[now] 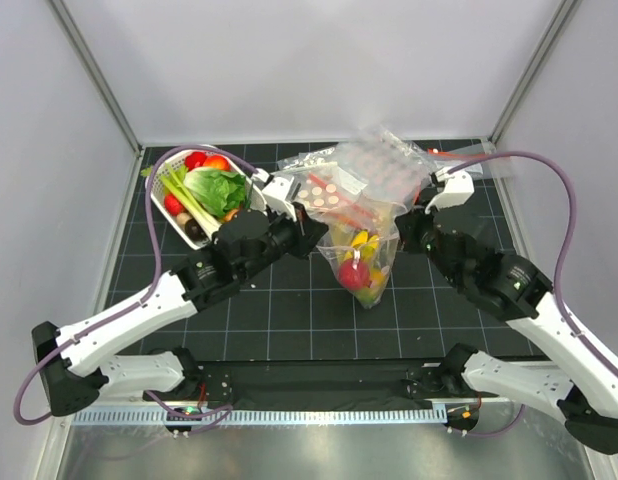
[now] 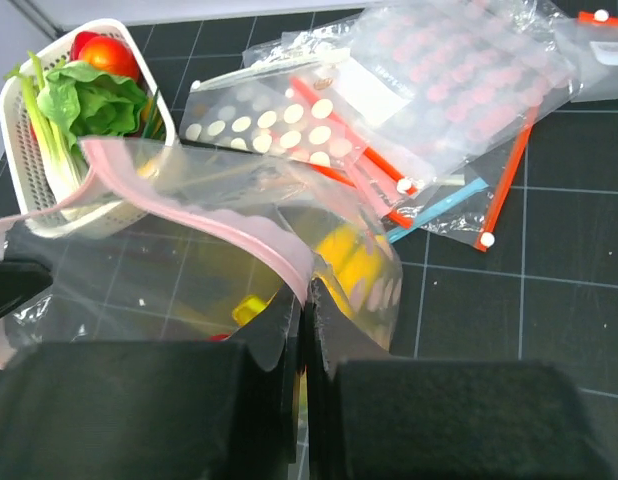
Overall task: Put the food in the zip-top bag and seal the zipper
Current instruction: Adjust the zipper food storage bag at the center of the board.
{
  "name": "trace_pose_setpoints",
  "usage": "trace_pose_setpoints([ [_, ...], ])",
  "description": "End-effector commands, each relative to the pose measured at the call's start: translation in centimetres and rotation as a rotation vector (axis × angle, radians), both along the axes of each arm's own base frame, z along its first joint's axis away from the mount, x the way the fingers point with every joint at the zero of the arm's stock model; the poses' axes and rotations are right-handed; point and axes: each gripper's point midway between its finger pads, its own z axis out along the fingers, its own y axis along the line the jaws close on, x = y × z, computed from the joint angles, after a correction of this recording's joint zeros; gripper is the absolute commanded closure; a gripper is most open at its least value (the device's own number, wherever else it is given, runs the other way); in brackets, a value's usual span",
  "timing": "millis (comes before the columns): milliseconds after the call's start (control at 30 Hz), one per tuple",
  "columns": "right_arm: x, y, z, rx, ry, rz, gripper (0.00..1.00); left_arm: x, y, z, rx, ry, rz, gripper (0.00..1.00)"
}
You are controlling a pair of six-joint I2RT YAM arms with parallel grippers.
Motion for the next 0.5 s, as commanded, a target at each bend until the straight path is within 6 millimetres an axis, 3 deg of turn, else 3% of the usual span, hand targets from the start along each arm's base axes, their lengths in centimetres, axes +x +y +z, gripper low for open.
trace_pose_setpoints([
  [0,1.1,2.0,-0.5,0.008,-0.008,0.052,0.93,0.1,-1.5,0.9,-0.056,-0.018,-0.042,0.97],
  [133,2.8,4.5,-5.1,-0.117,0.134,0.085,0.96,0.6,-2.9,-0.6,-0.041,0.034,-0.049,0.98],
  [233,3.1,5.1,-5.8,-0.118,0.148,0.099,0.96,1.2,-3.0,-1.4,-0.038,0.064,-0.026,0.98],
  [367,3.1,4.7,-5.6,-0.094,0.107,0.086,0.96,2.7,-1.5,-2.2,-0.052,0.094,0.045,0.96],
  [433,3.1,4.0,-5.1,-0.086,0.082,0.055,0.96,3.8,-0.3,-2.7,-0.062,0.115,0.089,0.85],
  [467,3.0,3.4,-4.6,-0.074,0.059,0.039,0.96,4.1,0.1,-2.8,-0.062,0.114,0.101,0.64],
])
